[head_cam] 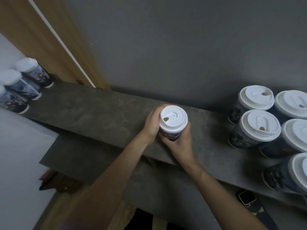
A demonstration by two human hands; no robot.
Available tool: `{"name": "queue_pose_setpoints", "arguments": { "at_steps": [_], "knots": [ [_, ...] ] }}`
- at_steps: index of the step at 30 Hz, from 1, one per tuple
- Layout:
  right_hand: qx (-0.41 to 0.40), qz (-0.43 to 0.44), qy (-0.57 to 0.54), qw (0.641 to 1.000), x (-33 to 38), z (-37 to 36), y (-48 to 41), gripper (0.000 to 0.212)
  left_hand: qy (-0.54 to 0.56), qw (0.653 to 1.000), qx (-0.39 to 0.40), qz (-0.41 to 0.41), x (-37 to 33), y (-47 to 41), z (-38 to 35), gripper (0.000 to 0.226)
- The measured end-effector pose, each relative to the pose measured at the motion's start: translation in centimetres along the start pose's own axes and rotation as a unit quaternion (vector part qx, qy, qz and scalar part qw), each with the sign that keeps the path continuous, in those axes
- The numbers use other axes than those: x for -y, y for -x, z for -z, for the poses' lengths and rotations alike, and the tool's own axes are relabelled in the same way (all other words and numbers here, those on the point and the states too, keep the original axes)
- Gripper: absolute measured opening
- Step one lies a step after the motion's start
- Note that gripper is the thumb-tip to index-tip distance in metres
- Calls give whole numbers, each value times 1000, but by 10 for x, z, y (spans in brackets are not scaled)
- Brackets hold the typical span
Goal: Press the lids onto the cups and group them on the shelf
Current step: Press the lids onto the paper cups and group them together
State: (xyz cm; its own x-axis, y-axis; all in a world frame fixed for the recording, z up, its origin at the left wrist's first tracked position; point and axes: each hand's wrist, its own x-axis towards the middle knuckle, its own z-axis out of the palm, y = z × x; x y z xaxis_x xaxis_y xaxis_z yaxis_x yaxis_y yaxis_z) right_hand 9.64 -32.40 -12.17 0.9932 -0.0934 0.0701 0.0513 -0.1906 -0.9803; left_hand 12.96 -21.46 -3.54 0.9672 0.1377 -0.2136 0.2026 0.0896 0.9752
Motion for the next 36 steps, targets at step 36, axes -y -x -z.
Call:
{"name": "queue_pose_setpoints", "arguments": {
  "at_steps": [36],
  "knots": [
    [-27, 18, 58, 998, 5, -7, -7, 91, 12, 983, 183, -13, -1, -33, 17, 44]
  ]
}}
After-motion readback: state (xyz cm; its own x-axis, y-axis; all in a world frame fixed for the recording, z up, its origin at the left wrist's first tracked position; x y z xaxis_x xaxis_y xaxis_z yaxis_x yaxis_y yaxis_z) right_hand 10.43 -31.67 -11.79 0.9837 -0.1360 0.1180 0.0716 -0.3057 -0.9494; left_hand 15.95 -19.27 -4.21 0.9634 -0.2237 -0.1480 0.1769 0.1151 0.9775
